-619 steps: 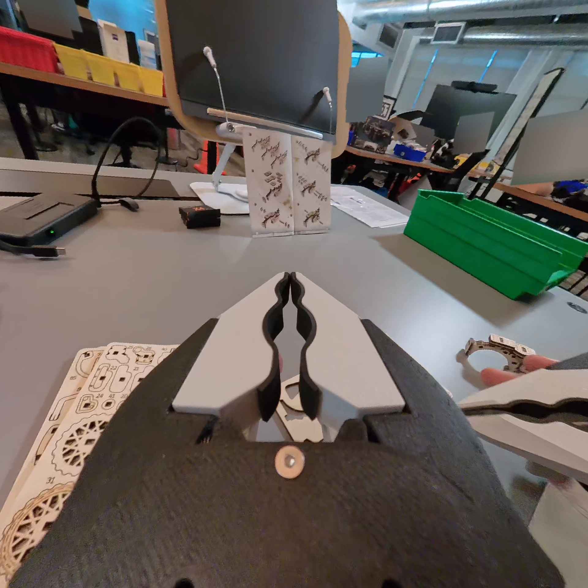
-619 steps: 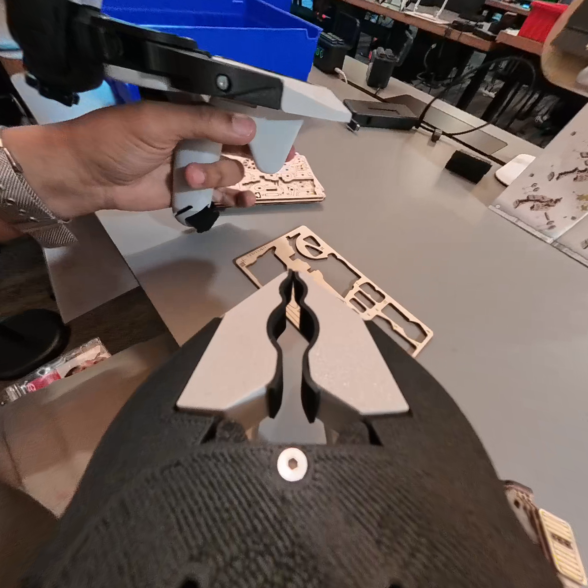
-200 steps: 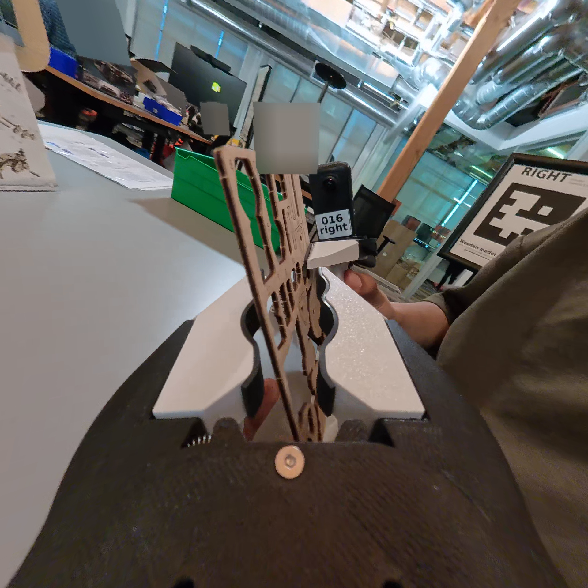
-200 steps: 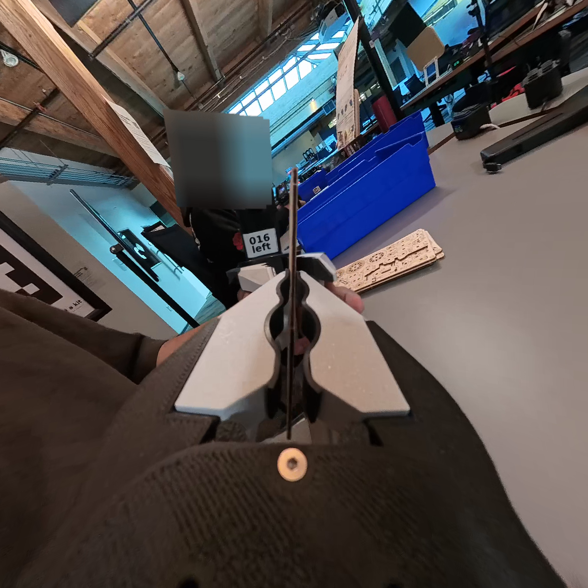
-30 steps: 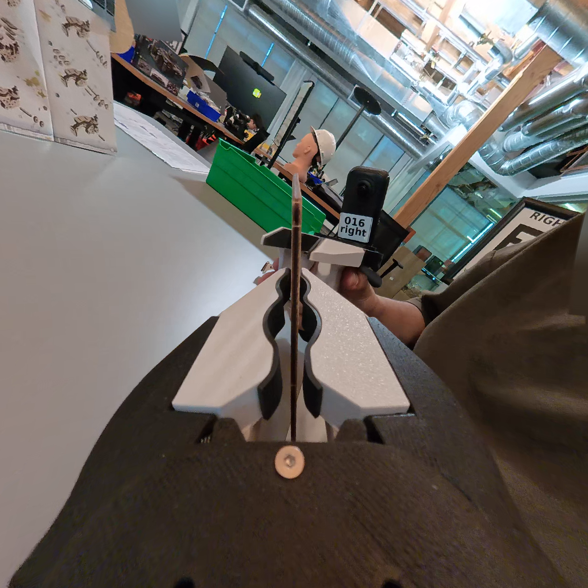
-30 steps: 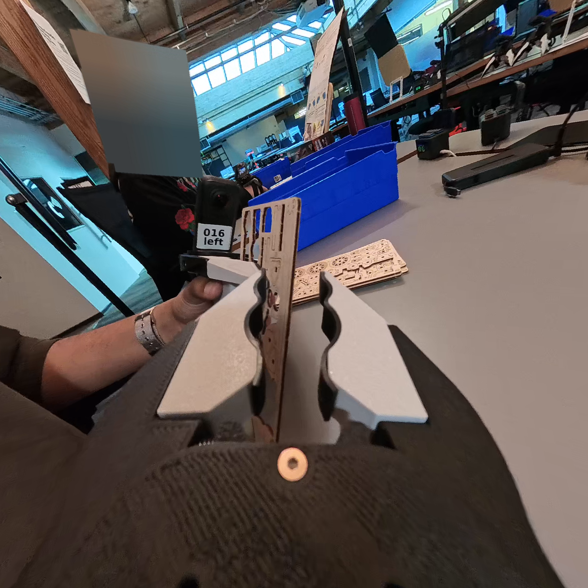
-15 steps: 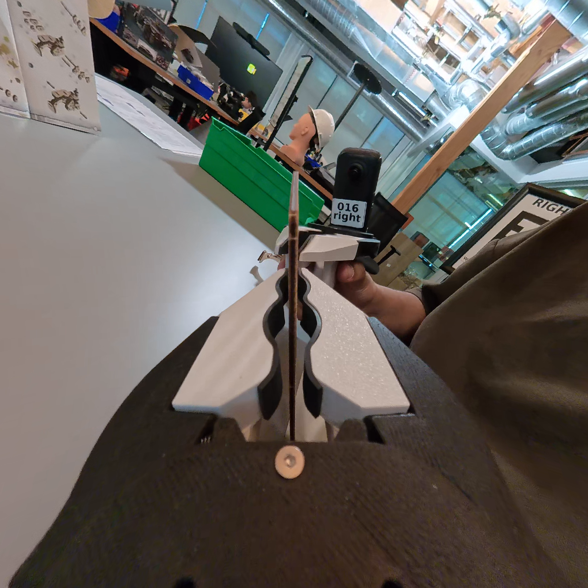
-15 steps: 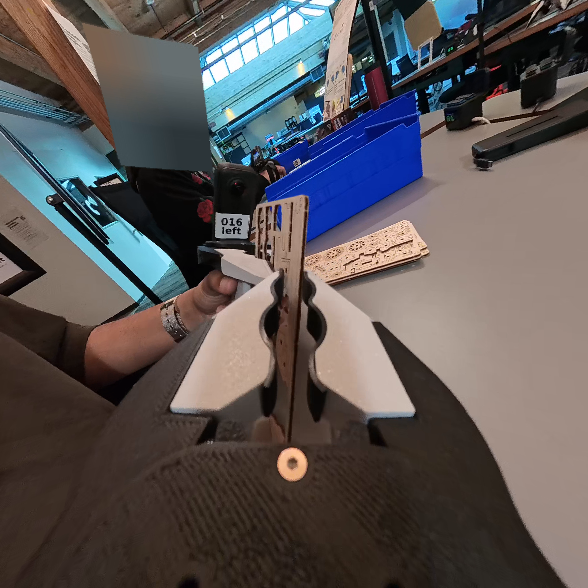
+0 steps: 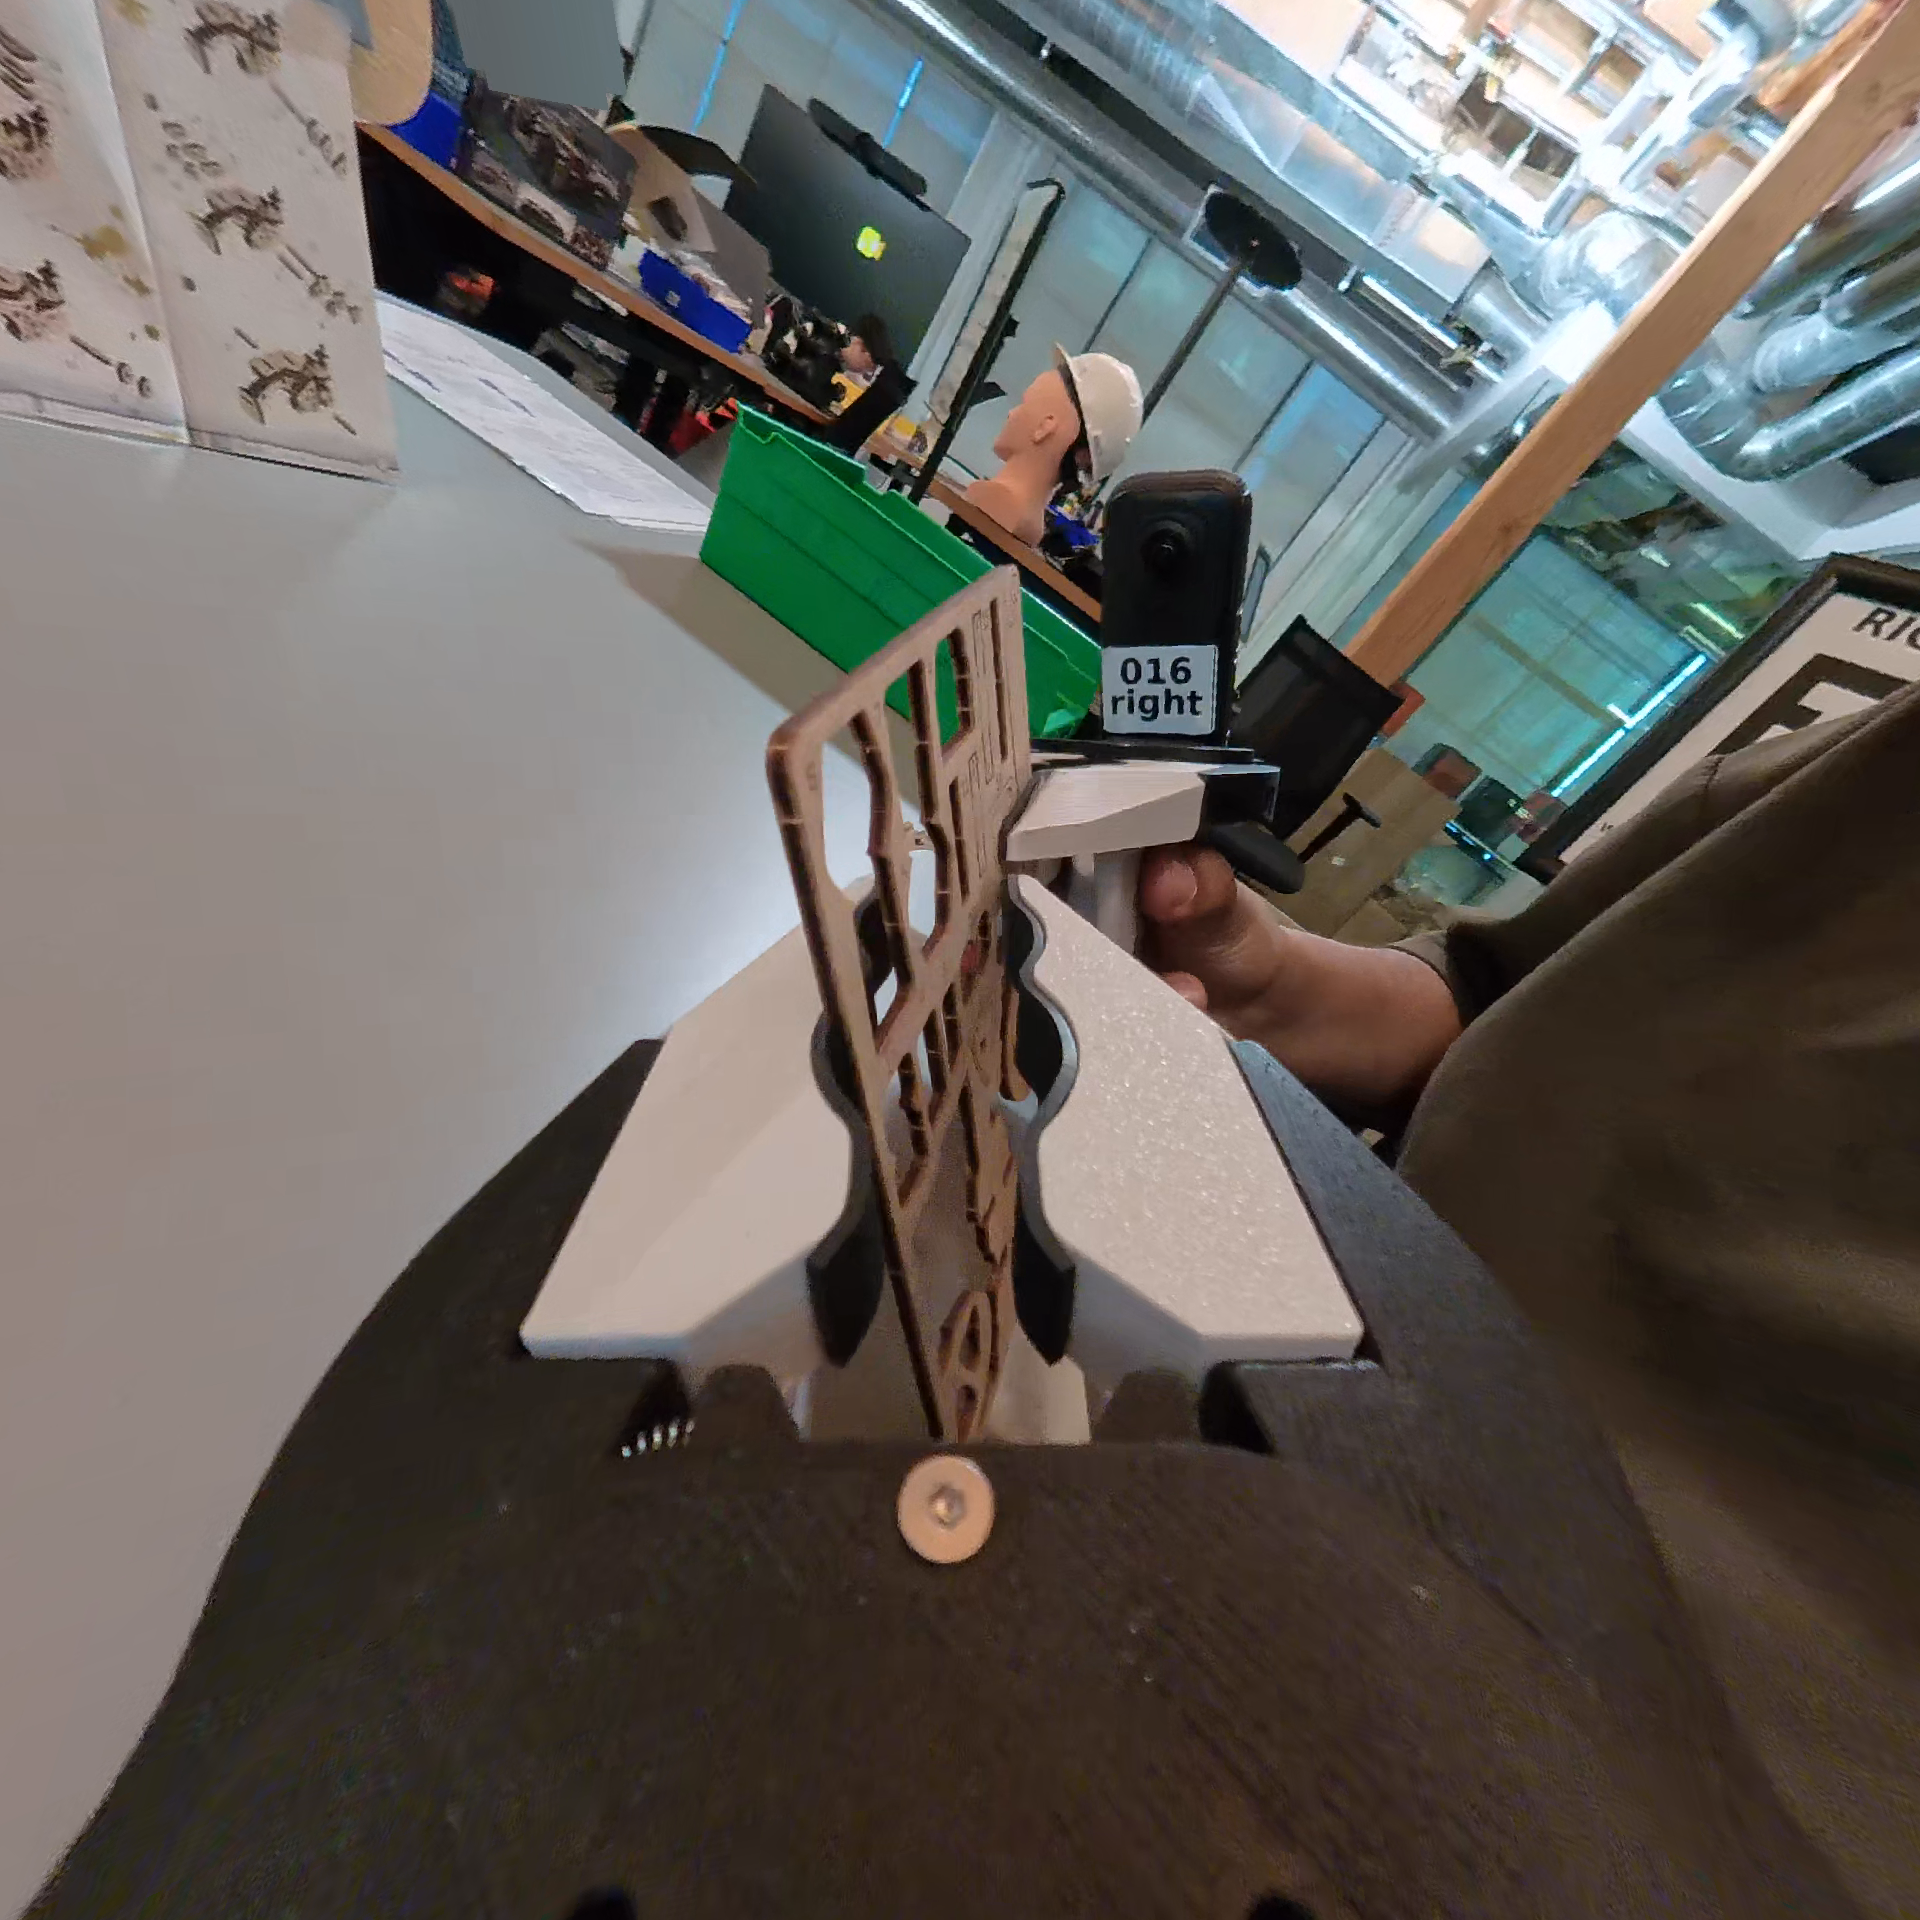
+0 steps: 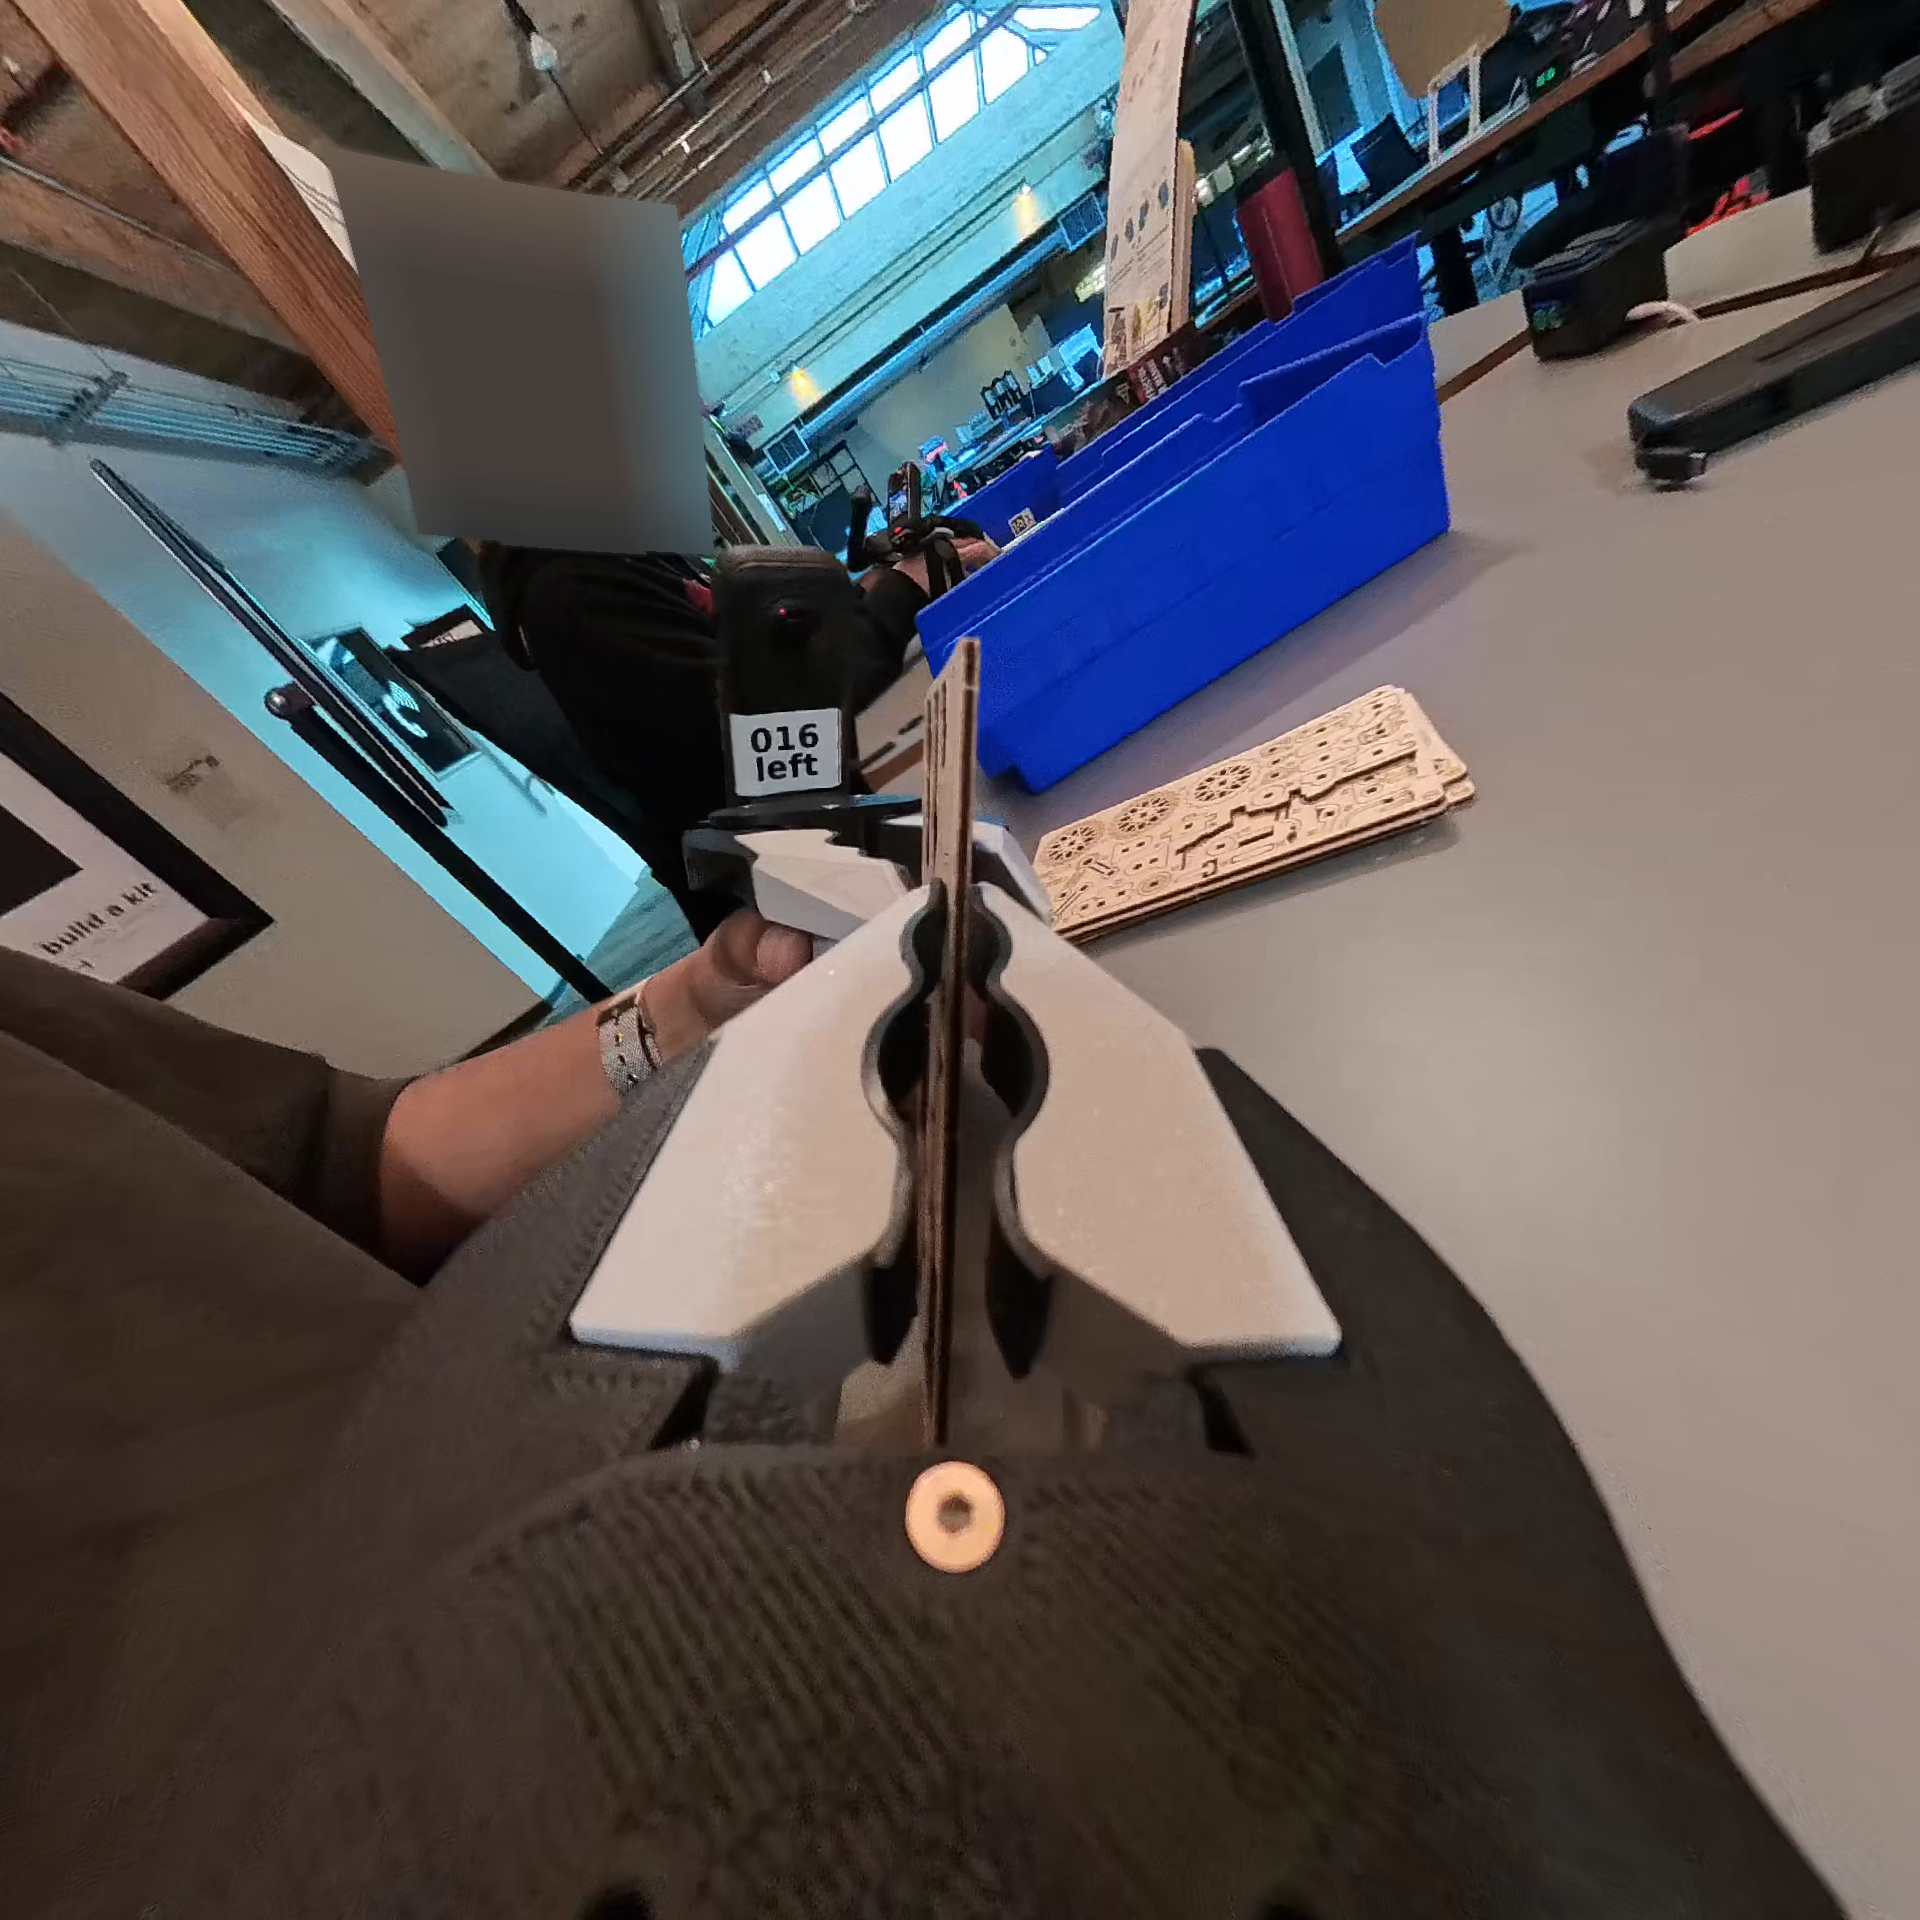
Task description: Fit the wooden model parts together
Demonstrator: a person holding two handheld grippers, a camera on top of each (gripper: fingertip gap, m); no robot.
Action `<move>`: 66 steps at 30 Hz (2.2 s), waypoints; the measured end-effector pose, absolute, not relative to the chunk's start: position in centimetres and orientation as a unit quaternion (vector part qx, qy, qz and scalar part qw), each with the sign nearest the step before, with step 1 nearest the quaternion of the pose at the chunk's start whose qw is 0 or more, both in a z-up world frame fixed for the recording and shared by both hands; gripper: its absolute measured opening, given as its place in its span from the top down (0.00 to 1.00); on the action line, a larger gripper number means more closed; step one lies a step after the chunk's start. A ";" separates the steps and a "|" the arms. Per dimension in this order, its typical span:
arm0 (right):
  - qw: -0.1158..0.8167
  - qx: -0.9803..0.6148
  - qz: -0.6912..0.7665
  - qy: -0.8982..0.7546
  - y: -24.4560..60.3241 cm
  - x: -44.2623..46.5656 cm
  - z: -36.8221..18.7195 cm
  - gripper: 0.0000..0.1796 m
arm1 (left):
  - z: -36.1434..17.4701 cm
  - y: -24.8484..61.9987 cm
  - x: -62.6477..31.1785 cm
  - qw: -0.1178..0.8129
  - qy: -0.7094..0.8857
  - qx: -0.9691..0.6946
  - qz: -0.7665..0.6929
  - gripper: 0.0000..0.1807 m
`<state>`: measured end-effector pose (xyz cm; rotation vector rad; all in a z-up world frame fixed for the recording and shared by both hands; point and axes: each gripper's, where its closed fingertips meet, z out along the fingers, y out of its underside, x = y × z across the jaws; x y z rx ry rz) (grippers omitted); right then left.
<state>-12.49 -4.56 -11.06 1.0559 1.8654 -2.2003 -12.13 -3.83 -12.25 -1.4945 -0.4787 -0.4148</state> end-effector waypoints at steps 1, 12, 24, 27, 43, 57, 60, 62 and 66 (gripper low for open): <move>0.038 0.346 -0.716 0.605 -4.6 -12.5 -11.1 0.99 | -12.1 -3.9 -12.1 0.690 -0.214 -0.666 -0.186 0.92; -0.022 0.350 -0.689 0.634 -4.1 -13.2 -11.9 0.95 | -12.1 -3.7 -12.3 0.682 -0.229 -0.659 -0.218 1.00; -0.026 0.352 -0.688 0.634 -4.0 -13.3 -11.9 0.94 | -12.2 -3.6 -12.3 0.679 -0.229 -0.666 -0.206 1.00; -0.020 0.354 -0.689 0.632 -4.0 -13.3 -12.0 0.93 | -12.4 -3.7 -12.3 0.677 -0.224 -0.672 -0.201 1.00; -0.121 0.355 -0.632 0.678 -3.7 -13.9 -13.4 0.88 | -13.7 -3.8 -12.6 0.657 -0.218 -0.703 -0.165 0.99; -0.122 0.356 -0.637 0.673 -3.8 -14.0 -13.3 0.88 | -13.2 -4.4 -13.1 0.673 -0.220 -0.686 -0.166 1.00; -0.119 0.356 -0.640 0.671 -3.8 -14.0 -13.3 0.88 | -13.1 -4.4 -13.0 0.673 -0.219 -0.686 -0.165 1.00; -0.118 0.355 -0.640 0.671 -3.8 -14.0 -13.3 0.88 | -13.2 -4.4 -13.0 0.673 -0.220 -0.686 -0.167 1.00; -0.114 0.351 -0.640 0.674 -4.1 -13.8 -13.3 0.89 | -13.2 -4.4 -12.9 0.672 -0.219 -0.686 -0.173 1.00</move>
